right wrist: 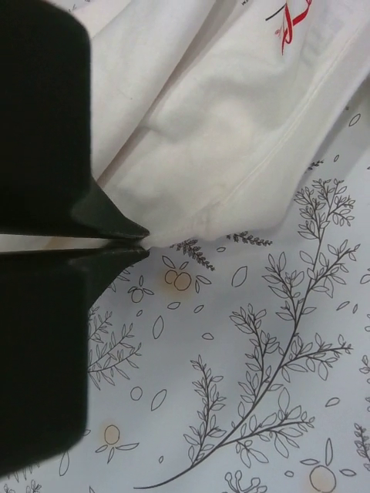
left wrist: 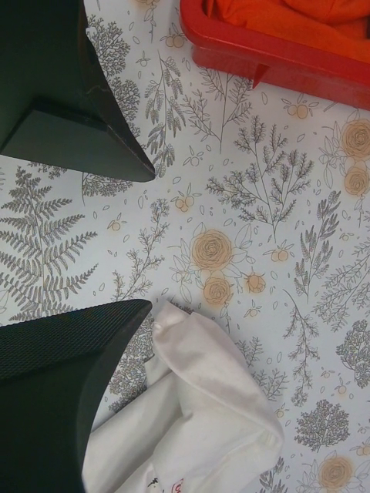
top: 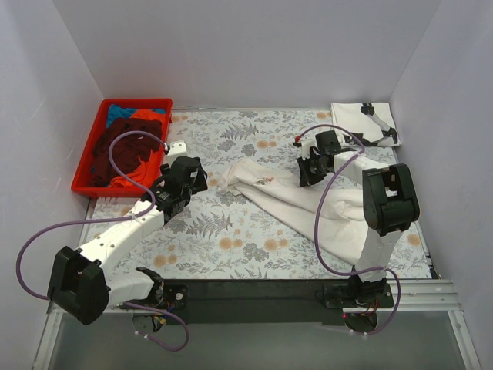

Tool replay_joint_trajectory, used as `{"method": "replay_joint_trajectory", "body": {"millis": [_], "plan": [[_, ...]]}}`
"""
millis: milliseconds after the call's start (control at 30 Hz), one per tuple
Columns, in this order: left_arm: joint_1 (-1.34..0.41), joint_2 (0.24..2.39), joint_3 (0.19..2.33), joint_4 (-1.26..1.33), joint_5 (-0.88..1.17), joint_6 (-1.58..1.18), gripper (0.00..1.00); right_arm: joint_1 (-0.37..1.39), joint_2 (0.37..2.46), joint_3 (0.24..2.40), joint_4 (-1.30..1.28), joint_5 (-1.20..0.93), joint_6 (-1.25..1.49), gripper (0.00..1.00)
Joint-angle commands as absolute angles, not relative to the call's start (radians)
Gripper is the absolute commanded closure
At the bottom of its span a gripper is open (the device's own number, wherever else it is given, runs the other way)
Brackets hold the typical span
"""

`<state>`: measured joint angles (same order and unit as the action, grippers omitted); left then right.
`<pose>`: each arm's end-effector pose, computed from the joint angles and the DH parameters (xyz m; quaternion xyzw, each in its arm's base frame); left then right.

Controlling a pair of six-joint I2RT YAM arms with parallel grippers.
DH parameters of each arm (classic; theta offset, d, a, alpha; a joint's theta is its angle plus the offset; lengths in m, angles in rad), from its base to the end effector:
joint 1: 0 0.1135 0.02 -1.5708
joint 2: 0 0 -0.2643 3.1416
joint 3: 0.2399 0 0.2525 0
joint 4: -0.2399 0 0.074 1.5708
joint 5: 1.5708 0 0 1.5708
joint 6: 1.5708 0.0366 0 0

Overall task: Fold and stack the t-shirts
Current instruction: Flatten the tshirt out

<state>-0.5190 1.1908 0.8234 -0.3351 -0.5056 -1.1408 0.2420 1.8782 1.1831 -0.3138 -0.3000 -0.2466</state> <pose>0.2288 -0.1103 0.2583 -0.3689 0.8041 -0.1474 0.4423 0.3710 0.1027 0.1622 -0.2700 0.9118 0.1429 0.2745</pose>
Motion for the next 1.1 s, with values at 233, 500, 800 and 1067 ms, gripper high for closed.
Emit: {"method": "replay_joint_trajectory", "body": {"millis": [233,500,800,1067], "plan": [[-0.514,1.2,0.818,-0.327,-0.511,-1.135,0.39,0.238,1.75,1.507,-0.331,-0.055,-0.161,0.99],[-0.514,1.192,0.815,-0.327,-0.531,-1.134,0.39,0.271,1.763,2.104,-0.586,0.031,-0.173,0.99],[-0.514,1.161,0.808,-0.327,-0.572,-1.134,0.39,0.589,1.442,1.693,-0.62,0.155,-0.048,0.99],[-0.512,1.111,0.792,-0.328,-0.672,-1.14,0.39,0.997,1.406,1.385,-0.555,-0.05,0.231,0.92]]}}
